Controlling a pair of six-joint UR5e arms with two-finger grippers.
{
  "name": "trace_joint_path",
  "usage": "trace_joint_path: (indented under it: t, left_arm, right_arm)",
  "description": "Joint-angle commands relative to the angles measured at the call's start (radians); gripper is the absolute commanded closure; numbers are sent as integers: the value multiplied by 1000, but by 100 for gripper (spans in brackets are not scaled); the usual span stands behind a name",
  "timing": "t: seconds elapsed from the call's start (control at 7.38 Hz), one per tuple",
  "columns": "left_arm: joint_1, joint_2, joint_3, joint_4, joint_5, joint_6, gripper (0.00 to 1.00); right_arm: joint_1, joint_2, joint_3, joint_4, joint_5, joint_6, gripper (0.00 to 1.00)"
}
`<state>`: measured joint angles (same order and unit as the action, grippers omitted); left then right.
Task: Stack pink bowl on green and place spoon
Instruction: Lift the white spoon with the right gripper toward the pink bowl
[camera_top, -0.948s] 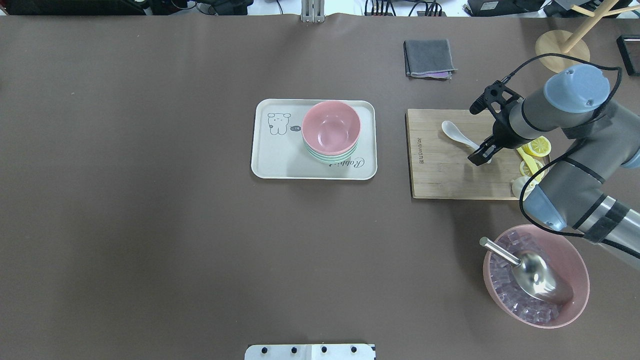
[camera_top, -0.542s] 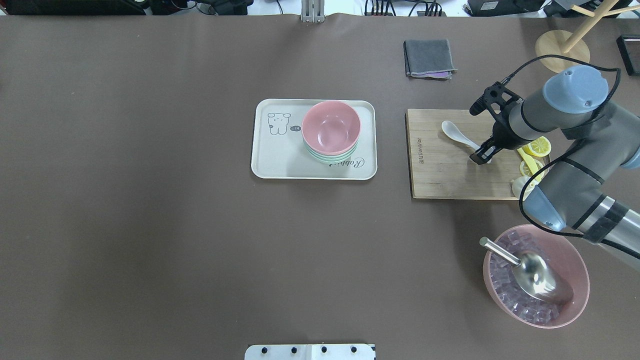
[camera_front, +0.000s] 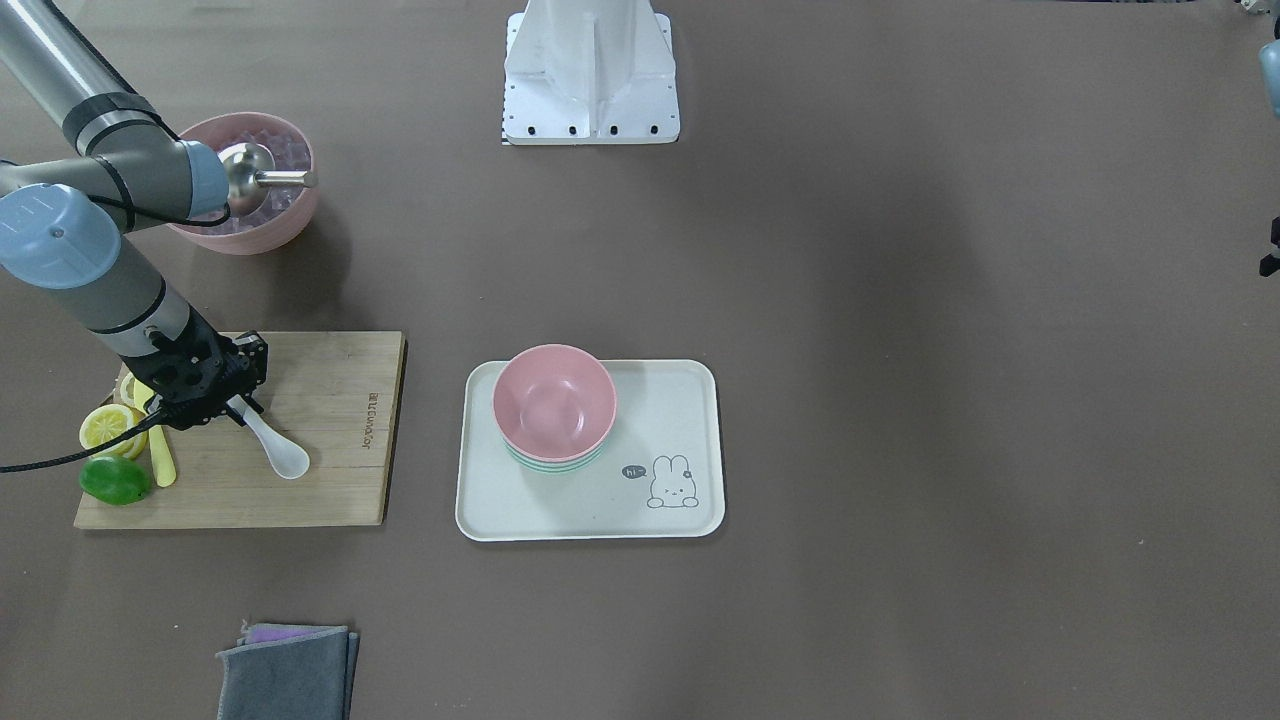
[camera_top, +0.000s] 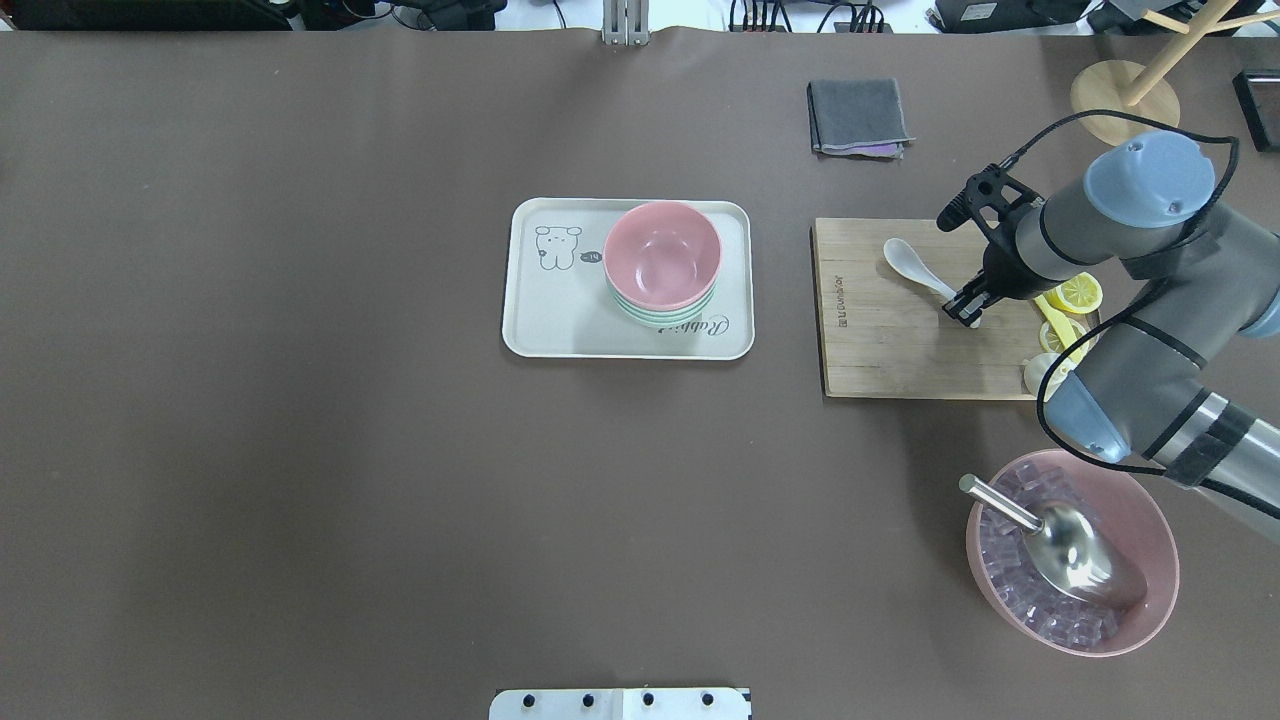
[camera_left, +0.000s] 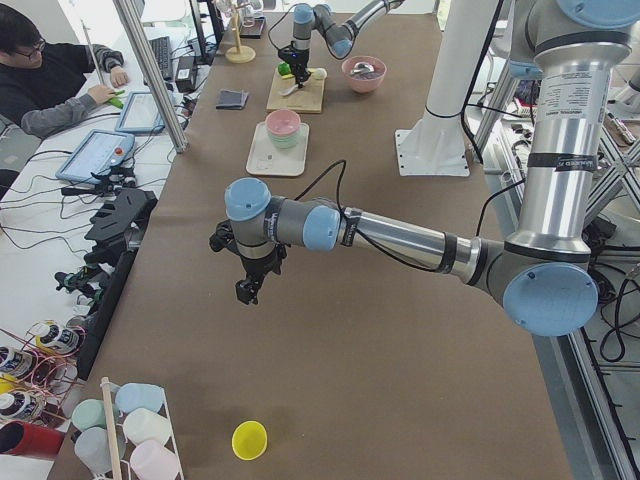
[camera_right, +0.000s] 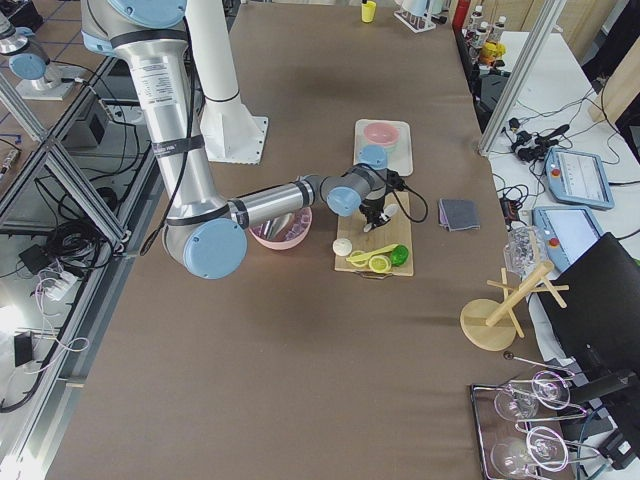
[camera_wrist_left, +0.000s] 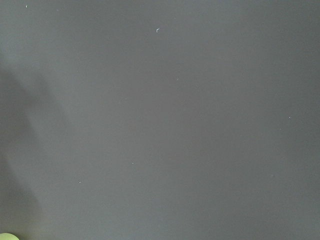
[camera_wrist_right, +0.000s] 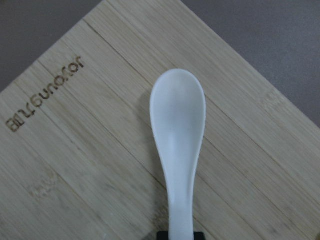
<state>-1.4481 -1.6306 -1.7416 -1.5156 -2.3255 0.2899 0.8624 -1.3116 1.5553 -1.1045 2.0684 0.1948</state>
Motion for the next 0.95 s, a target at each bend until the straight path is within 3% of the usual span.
trace_joint_path:
  t: [0.0, 0.27, 0.68, 0.81]
  left_arm:
    - [0, 0, 1, 0, 0, 0, 2]
    - [0, 0, -1, 0, 0, 0, 2]
    - [0, 0, -1, 2, 0, -2, 2]
    - [0, 0, 1, 2, 0, 0, 2]
  right_arm:
    - [10, 17, 8, 0, 2, 0, 100]
    - [26, 90, 31, -68, 12, 79, 100]
    - [-41, 324, 147, -493, 16, 463, 100]
    - [-81, 386, 144, -532, 12, 635, 100]
